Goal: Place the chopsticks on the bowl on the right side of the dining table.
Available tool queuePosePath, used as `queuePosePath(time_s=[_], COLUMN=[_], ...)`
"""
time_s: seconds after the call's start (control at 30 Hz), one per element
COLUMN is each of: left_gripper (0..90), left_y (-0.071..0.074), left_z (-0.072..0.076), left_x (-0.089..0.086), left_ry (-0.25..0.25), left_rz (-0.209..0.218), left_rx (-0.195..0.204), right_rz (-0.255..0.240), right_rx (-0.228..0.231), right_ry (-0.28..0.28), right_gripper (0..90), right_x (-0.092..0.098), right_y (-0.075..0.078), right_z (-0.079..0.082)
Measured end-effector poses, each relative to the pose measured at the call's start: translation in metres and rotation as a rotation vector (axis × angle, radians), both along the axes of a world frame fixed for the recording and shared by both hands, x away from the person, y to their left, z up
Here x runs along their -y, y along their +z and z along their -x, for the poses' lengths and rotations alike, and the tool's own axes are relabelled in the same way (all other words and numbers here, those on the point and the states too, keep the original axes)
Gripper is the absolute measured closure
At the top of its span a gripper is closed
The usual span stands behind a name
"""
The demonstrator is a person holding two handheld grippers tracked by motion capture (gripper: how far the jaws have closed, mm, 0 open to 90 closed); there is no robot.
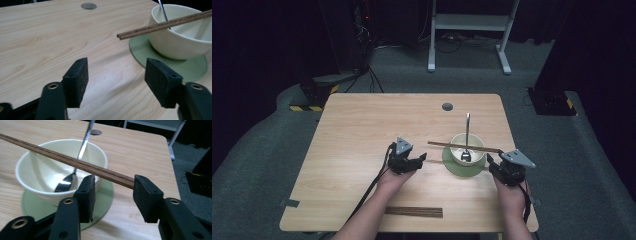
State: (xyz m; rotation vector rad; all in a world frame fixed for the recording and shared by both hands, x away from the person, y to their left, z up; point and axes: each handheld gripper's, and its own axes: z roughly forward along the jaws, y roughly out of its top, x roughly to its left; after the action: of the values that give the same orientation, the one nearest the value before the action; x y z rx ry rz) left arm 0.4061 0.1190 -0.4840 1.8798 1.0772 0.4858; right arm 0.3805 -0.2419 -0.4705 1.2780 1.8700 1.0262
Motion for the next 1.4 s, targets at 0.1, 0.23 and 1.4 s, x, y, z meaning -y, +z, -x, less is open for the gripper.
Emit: queuePosePath(time_s=[0.1, 0.23, 1.4], left_gripper=[23.9, 20.1, 13.7], left_y=[0.003, 0.002, -0.046], left_z=[0.010, 0.024, 0.083], left_x=[-0.024, -0.065, -0.211], left_ry=[0.003, 0.029, 0.140], left_rz=[-0.027, -0.056, -0.165], left_rx=[-0.019, -0.026, -0.133], right_rz=[0.007, 0.018, 0.039], right_rx=[-0.001, -0.006, -0.249], right_ry=[0.025, 0.058, 0.158], right_gripper=[47.8, 44.4, 36.7], right_x=[-0.010, -0.024, -0.075], right_y=[0.001, 0.003, -0.053], right_z=[0.002, 0.008, 0.043])
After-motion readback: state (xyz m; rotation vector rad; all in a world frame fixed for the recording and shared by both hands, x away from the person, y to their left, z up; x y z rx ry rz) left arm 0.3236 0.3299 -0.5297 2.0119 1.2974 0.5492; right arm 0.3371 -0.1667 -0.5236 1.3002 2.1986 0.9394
